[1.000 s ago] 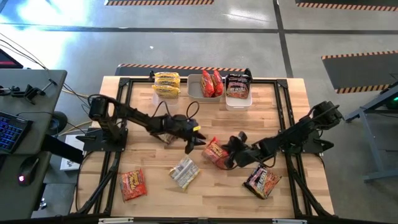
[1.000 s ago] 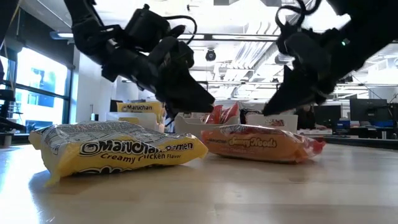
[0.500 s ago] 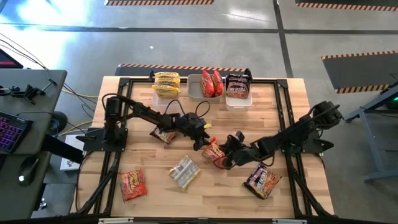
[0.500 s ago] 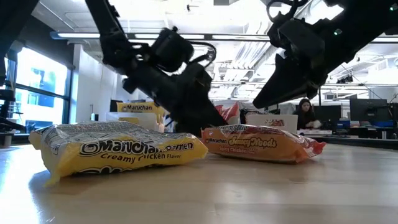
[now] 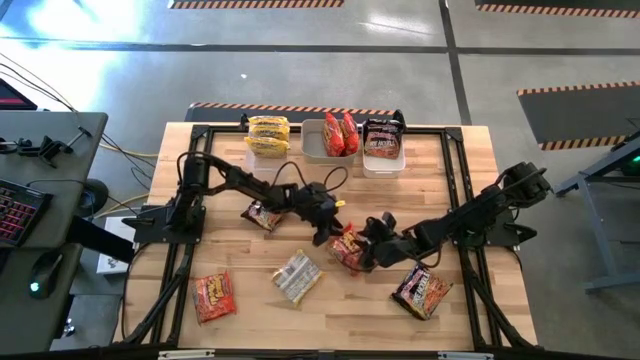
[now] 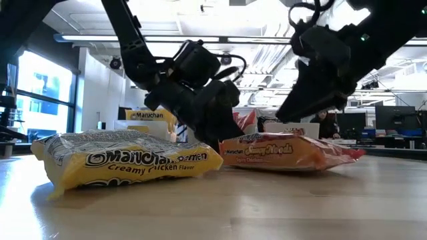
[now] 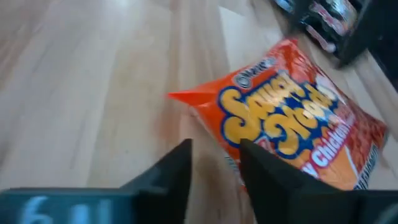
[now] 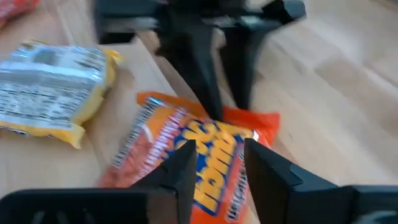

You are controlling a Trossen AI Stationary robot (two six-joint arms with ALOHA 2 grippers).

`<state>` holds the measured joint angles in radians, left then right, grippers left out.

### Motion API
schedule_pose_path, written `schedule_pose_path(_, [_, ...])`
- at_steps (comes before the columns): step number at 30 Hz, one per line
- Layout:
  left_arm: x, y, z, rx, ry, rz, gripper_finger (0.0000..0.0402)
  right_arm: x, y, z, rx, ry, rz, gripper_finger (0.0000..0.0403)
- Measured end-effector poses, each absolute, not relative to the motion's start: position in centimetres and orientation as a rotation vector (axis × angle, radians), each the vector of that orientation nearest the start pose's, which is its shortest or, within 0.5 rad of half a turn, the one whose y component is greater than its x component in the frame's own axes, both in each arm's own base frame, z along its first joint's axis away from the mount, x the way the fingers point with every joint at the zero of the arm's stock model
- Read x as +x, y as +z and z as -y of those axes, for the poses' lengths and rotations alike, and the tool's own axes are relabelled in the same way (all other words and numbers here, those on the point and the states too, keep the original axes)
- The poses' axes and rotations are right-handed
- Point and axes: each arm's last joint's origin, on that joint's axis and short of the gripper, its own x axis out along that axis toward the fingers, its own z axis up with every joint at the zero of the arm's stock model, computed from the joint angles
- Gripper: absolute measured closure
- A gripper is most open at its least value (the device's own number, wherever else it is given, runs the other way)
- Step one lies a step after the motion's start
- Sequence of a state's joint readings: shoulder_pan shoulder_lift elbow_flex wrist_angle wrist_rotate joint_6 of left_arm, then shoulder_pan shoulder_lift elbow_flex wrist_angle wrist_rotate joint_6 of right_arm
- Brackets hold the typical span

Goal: Sort Maruchan noodles
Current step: Put the top orange noodle pack into the gray bin

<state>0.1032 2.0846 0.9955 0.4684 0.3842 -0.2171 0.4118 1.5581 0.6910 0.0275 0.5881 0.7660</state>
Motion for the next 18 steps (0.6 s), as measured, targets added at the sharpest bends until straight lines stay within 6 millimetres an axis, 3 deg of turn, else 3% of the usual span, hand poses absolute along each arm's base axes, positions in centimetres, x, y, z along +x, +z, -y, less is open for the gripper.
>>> schedule_pose_path(6, [39.3, 9.0, -2.2, -0.263, -0.268, -0.619, 0.0391, 25.5, 14.2, -9.6, 0.448, -0.504, -0.728, 0.0231])
schedule_pose_path(12, [39.3, 9.9, -2.0, -0.184, -0.280, -0.582, 0.0400, 24.7, 13.6, -9.5, 0.485, -0.511, -0.833, 0.0179])
schedule_pose_path(18, [39.4, 11.3, -1.6, -0.104, -0.306, -0.526, 0.0401, 23.7, 11.8, -8.9, 0.494, -0.464, -0.815, 0.0181])
